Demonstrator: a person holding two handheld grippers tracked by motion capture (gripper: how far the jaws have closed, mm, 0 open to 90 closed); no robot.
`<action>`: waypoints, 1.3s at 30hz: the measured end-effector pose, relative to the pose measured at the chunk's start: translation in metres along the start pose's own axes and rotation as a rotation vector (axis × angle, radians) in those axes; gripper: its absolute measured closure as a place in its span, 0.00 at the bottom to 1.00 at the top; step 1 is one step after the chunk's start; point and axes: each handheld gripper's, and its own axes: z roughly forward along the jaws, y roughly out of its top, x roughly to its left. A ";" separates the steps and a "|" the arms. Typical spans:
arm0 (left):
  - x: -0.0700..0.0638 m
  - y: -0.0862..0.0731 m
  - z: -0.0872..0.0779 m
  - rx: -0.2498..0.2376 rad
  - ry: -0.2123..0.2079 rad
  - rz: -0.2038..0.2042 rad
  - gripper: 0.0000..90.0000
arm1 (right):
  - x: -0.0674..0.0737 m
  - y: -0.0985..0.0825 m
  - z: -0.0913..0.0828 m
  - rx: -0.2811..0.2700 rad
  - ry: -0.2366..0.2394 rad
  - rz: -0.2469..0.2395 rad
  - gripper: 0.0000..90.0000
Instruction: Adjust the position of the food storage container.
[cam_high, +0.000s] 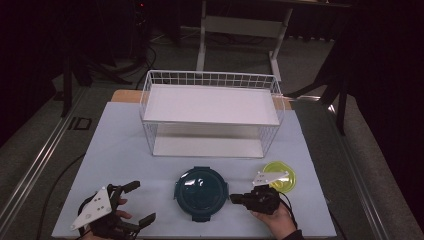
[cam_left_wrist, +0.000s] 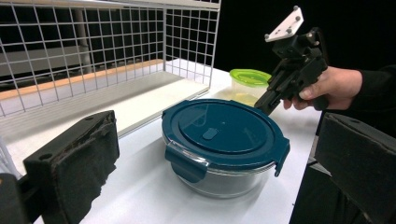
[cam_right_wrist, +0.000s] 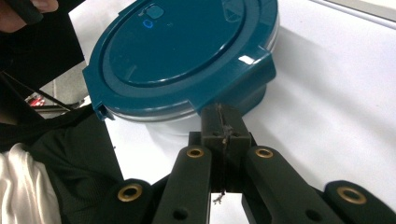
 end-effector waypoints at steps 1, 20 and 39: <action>0.000 0.000 0.000 -0.001 0.001 0.001 0.00 | 0.001 0.001 0.001 -0.003 -0.006 -0.003 1.00; 0.000 -0.001 0.001 0.009 -0.008 -0.002 0.00 | 0.008 0.023 0.032 0.012 0.019 -0.030 1.00; 0.003 0.004 0.007 0.091 -0.003 -0.006 0.00 | 0.022 0.030 0.013 -0.074 -0.091 -0.095 0.57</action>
